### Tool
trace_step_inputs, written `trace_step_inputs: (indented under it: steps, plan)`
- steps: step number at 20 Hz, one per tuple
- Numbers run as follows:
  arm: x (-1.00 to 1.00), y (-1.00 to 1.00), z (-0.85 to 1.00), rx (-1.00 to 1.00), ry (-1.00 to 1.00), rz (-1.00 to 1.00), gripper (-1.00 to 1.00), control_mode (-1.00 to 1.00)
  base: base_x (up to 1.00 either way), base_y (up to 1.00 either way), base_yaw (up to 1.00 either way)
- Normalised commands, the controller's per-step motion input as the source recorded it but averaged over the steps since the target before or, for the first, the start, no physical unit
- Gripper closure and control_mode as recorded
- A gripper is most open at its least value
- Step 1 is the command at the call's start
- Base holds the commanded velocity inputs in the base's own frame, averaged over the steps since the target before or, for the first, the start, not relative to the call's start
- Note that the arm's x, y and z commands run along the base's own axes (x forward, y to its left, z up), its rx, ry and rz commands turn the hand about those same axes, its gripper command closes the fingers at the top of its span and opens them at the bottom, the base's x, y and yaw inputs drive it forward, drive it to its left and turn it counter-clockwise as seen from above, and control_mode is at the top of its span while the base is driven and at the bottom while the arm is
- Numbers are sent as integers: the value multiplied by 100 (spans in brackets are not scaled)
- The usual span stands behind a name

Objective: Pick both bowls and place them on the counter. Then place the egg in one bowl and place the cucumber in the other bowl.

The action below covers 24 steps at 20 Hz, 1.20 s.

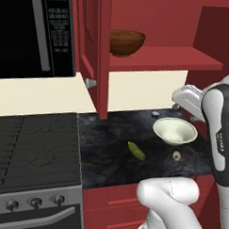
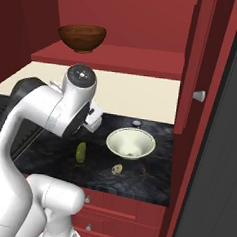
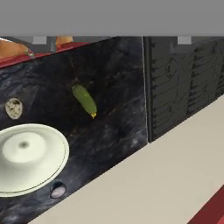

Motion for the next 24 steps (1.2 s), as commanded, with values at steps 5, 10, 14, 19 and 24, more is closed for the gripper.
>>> trace_step_inputs:
  steps: [5, 10, 14, 19, 24]
  plan:
    - [12, 23, 65, 17, -3, -12, -100, -100, 0, 0, 0]
    - [7, 30, 43, 1, -3, -16, -100, -100, 0, 0, 0]
    - [22, 27, 40, 0, -1, -17, -100, -100, 0, 0, 0]
    - [40, 9, 39, 0, -1, -15, -100, -100, 0, 0, 0]
    - [48, 0, 37, 0, 0, -11, -100, -100, 0, 0, 0]
